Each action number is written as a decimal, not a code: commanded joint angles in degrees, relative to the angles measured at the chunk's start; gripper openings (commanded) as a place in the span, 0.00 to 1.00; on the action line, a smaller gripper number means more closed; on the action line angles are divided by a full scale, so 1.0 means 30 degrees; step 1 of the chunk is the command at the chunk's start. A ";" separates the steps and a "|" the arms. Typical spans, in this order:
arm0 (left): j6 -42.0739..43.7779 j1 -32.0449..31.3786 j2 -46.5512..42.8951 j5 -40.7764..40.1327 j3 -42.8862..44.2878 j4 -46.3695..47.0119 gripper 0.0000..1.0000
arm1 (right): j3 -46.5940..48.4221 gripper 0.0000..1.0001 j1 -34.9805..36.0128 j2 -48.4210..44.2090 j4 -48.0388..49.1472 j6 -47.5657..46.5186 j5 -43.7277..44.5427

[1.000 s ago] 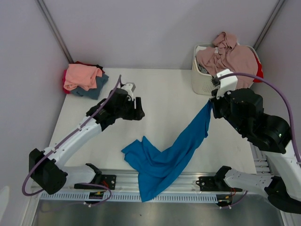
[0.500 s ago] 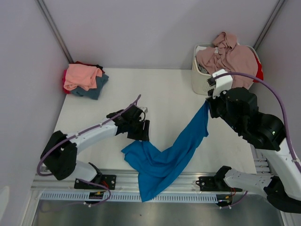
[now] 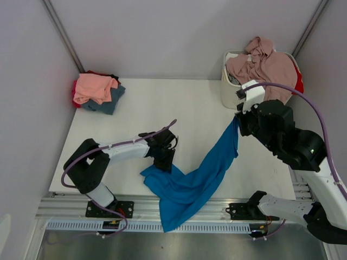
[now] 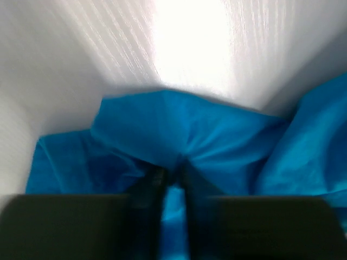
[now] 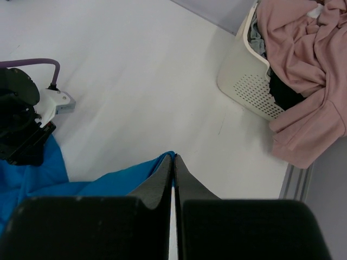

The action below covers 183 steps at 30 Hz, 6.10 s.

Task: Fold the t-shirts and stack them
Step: Flatten out the tshirt

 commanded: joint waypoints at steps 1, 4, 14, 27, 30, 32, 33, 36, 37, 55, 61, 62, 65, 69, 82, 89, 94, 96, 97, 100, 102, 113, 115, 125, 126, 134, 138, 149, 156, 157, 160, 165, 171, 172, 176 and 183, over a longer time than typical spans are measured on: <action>0.0019 -0.0193 0.0130 0.0026 0.0893 -0.0132 0.09 | -0.0169 0.00 -0.0057 -0.0281 0.0560 0.0333 -0.0139; 0.0048 -0.0193 -0.0104 -0.0998 0.1566 -0.0952 0.01 | -0.0170 0.00 -0.0086 -0.0252 0.0531 0.0304 -0.0198; 0.1249 0.0507 -0.3061 -1.2243 1.0027 -0.8771 0.01 | -0.0141 0.00 -0.0115 0.0041 0.0590 -0.0281 0.1990; 0.5146 0.2882 -0.9887 -2.1125 1.4430 -0.8249 0.11 | 0.0064 0.00 -0.1023 -0.0866 0.3370 -0.1541 0.8352; 0.4796 0.2883 -1.0913 -2.1684 1.3699 -0.8278 0.15 | -0.0052 0.00 -0.1286 -0.1362 0.4512 -0.1892 0.8736; 0.4097 0.2883 -1.1412 -2.0929 1.3289 -0.8482 0.15 | -0.0228 0.00 -0.1345 -0.1569 0.5304 -0.2039 0.8913; 0.3657 0.2883 -1.1529 -2.0459 1.3084 -0.8976 0.14 | -0.0287 0.00 -0.1404 -0.1744 0.5509 -0.2098 0.8942; 0.2307 0.2853 -1.2231 -1.7182 1.1738 -0.8954 0.07 | -0.0463 0.00 -0.1492 -0.1921 0.6097 -0.2099 0.8885; 0.1550 0.2853 -1.2437 -1.6332 1.1328 -0.8662 0.06 | -0.0521 0.00 -0.1492 -0.1922 0.6068 -0.2012 0.8826; 0.2478 0.2209 -1.2001 -1.1170 0.8657 -0.5849 0.01 | -0.0873 0.00 -0.1551 -0.1863 0.5249 -0.0195 0.7097; 0.7129 -0.0215 -1.1035 -0.5051 0.9769 -0.4264 0.01 | -0.0844 0.00 -0.1551 -0.1892 0.5189 -0.0077 0.7068; 0.8067 -0.1238 -1.0569 -0.4435 1.0264 -0.4497 0.01 | -0.0844 0.00 -0.1551 -0.1892 0.5218 -0.0019 0.7068; 1.0180 -0.4787 -1.0125 -0.4577 1.1584 -0.5317 0.00 | -0.0815 0.00 -0.1551 -0.1775 0.5306 0.0011 0.6951; 1.0478 -0.5467 -1.0326 -0.0865 1.4045 -0.6140 0.01 | -0.0698 0.00 -0.1551 -0.1570 0.5335 -0.0018 0.6979; 0.5796 -0.0489 -0.9811 -1.4766 1.0213 -0.4669 0.02 | -0.0814 0.00 -0.1580 -0.0633 0.5687 -0.0166 0.6161; 0.3594 -0.0457 -0.5292 -1.6119 0.7664 -0.3830 0.02 | -0.1429 0.00 -0.1609 -0.0574 0.5658 0.0069 0.5779; 0.3857 -0.1012 -0.3301 -1.6262 0.7602 -0.3707 0.54 | -0.1722 0.00 -0.1639 -0.0749 0.5570 0.0187 0.5515; 0.3799 -0.1452 -0.2919 -1.6964 0.7924 -0.3971 0.70 | -0.1723 0.00 -0.1639 -0.0691 0.5424 0.0129 0.5544; 0.3712 -0.1540 -0.2946 -1.7084 0.8157 -0.4088 0.71 | -0.1752 0.00 -0.1639 -0.0691 0.5424 0.0070 0.5544; 0.3623 -0.2067 -0.3819 -1.7610 0.8306 -0.4323 0.75 | -0.1839 0.00 -0.1668 -0.0633 0.5453 -0.0193 0.5515; 0.4553 -0.2973 -0.4787 -1.7234 0.7898 -0.3306 0.76 | -0.1986 0.00 -0.1697 -0.0603 0.5511 -0.0311 0.5515; 0.6611 -0.7398 -0.7665 -0.7768 0.2391 0.1156 0.62 | -0.2982 0.00 -0.1990 -0.0428 0.5951 -0.0078 0.4871; 0.6524 -0.7751 -0.7430 -0.7624 0.1952 0.1621 0.61 | -0.3040 0.00 -0.1990 -0.0398 0.5893 0.0040 0.4725; 0.8456 -0.9860 -0.2569 -1.0438 0.3060 0.4523 0.62 | -0.3129 0.00 -0.2020 -0.0134 0.5483 0.0626 0.4402; 0.8515 -1.0093 -0.2131 -1.0232 0.3294 0.4669 0.62 | -0.3129 0.00 -0.2020 -0.0192 0.5453 0.0655 0.4373; 0.9072 -1.1179 0.0215 -0.8386 0.5258 0.4906 0.61 | -0.3187 0.00 -0.1990 -0.0398 0.5072 0.0948 0.4577; 0.9102 -1.1589 0.1182 -0.7536 0.5669 0.4847 0.61 | -0.3275 0.00 -0.1990 -0.0457 0.4868 0.1094 0.4665; 0.8575 -1.2263 0.2970 -0.4518 0.5875 0.4582 0.60 | -0.3539 0.00 -0.2020 -0.0252 0.4663 0.1212 0.4958; 0.8545 -1.2762 0.3935 -0.4195 0.6400 0.5052 0.60 | -0.3919 0.00 -0.2020 -0.0163 0.4223 0.1329 0.4870; 0.8516 -1.2791 0.4112 -0.4078 0.6460 0.5139 0.60 | -0.3949 0.00 -0.2020 -0.0164 0.4164 0.1764 0.4841; 0.8603 -1.2937 0.5020 -0.3550 0.6956 0.5257 0.60 | -0.4008 0.00 -0.2020 -0.0193 0.3959 0.1915 0.4782; 0.8750 -1.3113 0.5987 -0.5157 0.7749 0.5373 0.60 | -0.3920 0.00 -0.2020 -0.0252 0.3579 0.2120 0.4695; 0.8663 -1.3113 0.7394 -0.6595 0.8570 0.5169 0.60 | -0.3803 0.00 -0.2020 -0.0398 0.3256 0.2238 0.4577; 0.8575 -1.3113 0.7511 -0.7003 0.8628 0.5169 0.60 | -0.3774 0.00 -0.1991 -0.0398 0.3169 0.2266 0.4548; 0.8632 -1.3113 0.7892 -0.8118 0.8570 0.5257 0.59 | -0.3657 0.00 -0.2020 -0.0427 0.3022 0.2208 0.4460; 0.8954 -1.3055 0.8069 -0.9965 0.8570 0.4848 0.58 | -0.3627 0.00 -0.2020 -0.0369 0.3021 0.2033 0.4431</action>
